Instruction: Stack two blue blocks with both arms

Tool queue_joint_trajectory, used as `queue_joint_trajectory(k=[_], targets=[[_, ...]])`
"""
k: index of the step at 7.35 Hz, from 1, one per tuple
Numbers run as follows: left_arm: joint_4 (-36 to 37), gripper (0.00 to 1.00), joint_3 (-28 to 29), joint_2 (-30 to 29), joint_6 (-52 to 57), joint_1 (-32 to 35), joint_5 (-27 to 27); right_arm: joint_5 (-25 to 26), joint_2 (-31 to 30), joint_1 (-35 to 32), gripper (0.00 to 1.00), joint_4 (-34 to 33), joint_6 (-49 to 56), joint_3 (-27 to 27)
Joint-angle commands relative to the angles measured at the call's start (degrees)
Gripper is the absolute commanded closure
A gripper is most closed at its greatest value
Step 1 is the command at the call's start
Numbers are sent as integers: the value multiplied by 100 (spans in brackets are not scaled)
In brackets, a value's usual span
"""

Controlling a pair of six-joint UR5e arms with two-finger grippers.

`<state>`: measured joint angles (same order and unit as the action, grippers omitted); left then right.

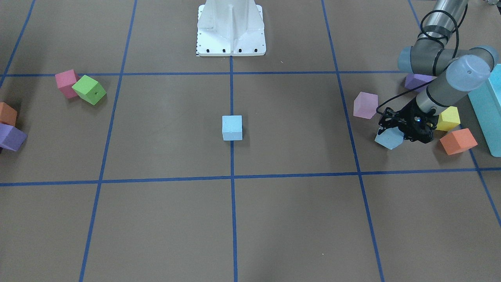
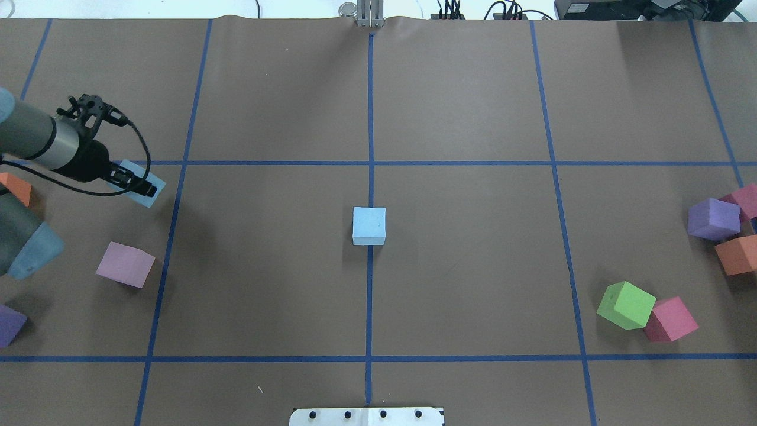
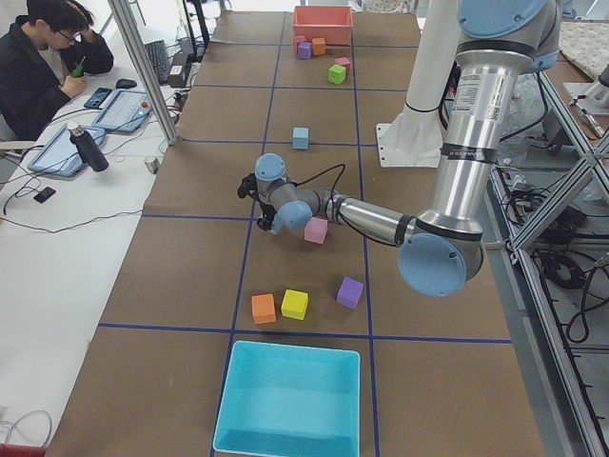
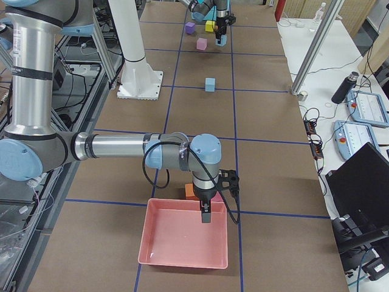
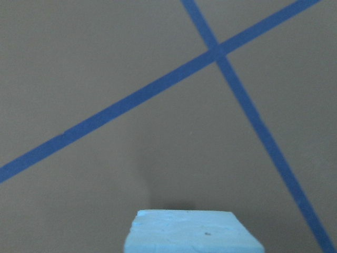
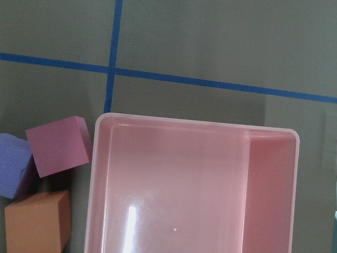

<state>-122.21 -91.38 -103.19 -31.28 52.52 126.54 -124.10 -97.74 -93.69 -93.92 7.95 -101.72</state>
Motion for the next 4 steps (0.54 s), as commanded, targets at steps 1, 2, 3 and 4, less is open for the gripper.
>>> queue_joint_trajectory(k=[1, 2, 3, 4], targets=[[1150, 84, -55, -1198, -1016, -405, -267, 0, 9, 0, 0, -3, -31, 38], [1739, 84, -116, -1656, -1360, -644, -566, 0, 9, 0, 0, -3, -31, 64], [2337, 84, -213, -2096, -1851, -881, -595, -35, 1, 0, 0, -3, -31, 73], [2847, 84, -231, -2561, -2360, -1083, -665, -209, 1, 0, 0, -3, -40, 74]])
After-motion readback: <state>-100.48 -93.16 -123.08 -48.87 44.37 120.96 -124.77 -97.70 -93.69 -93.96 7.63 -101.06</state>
